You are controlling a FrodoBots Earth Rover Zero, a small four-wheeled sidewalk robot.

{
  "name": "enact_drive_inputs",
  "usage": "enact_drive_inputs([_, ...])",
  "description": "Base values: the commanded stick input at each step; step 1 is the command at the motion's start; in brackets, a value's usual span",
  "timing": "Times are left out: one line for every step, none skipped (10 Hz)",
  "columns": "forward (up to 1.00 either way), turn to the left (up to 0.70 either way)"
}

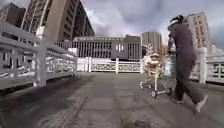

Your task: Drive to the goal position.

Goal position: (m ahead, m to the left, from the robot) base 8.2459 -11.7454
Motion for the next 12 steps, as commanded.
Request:
enact_drive_inputs([0.45, 0.0])
enact_drive_inputs([0.45, 0.0])
enact_drive_inputs([0.45, 0.0])
enact_drive_inputs([0.45, 0.0])
enact_drive_inputs([0.45, 0.0])
enact_drive_inputs([0.45, 0.0])
enact_drive_inputs([0.45, 0.0])
enact_drive_inputs([0.45, 0.0])
enact_drive_inputs([0.45, 0.0])
enact_drive_inputs([0.45, 0.04])
enact_drive_inputs([0.45, 0.13])
enact_drive_inputs([0.45, 0.27])
